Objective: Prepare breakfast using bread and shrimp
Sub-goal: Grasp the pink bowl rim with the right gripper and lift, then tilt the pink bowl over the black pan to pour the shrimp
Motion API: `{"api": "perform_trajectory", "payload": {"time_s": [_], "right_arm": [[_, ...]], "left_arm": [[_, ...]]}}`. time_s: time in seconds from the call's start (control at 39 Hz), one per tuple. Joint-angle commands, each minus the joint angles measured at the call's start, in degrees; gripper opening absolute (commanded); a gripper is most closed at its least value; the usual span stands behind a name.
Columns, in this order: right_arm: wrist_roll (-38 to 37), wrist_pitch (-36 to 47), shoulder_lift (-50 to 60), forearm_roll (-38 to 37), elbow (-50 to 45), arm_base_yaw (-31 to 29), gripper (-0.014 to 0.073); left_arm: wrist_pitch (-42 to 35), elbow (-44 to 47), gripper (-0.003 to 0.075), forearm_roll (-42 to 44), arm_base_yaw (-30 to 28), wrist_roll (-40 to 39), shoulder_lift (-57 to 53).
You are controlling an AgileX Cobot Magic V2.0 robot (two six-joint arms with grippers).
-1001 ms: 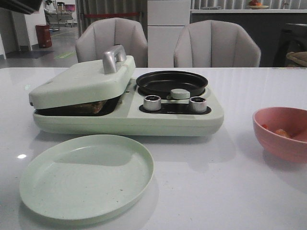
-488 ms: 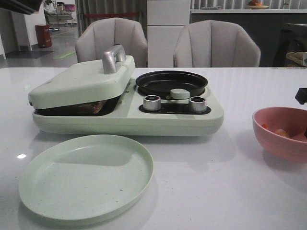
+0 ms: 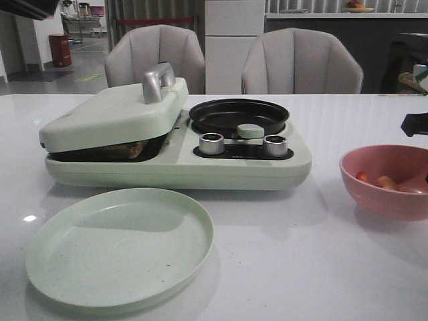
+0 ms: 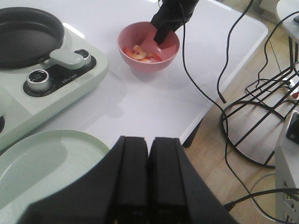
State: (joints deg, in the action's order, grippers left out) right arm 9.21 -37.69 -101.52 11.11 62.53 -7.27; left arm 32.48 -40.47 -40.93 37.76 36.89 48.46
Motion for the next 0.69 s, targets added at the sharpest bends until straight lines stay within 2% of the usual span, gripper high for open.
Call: {"api": "perform_trajectory", "payload": {"time_s": [0.0, 0.23, 0.36, 0.51, 0.67], "right_arm": [[0.47, 2.23, 4.63, -1.1, 1.37, -0.01, 0.0035], [3.24, 2.52, 12.0, -1.64, 5.0, 3.64, 0.0016], [3.24, 2.45, 14.72, -6.37, 10.4, 9.2, 0.0017], [0.28, 1.73, 14.4, -17.5, 18.5, 17.71, 0.0017], [-11.35, 0.71, 10.84, -35.77, 27.42, 25.07, 0.0017]], "left_arm": [[-3.19, -1.65, 0.0098, -1.99, 0.5, 0.16, -0.35], [-3.19, -1.65, 0.0098, -1.99, 0.5, 0.16, -0.35], [-3.19, -1.65, 0.0098, -1.99, 0.5, 0.16, -0.35], [-3.19, -1.65, 0.0098, -1.99, 0.5, 0.16, -0.35], [-3.31, -1.65, 0.0098, -1.99, 0.5, 0.16, -0.35]]}}
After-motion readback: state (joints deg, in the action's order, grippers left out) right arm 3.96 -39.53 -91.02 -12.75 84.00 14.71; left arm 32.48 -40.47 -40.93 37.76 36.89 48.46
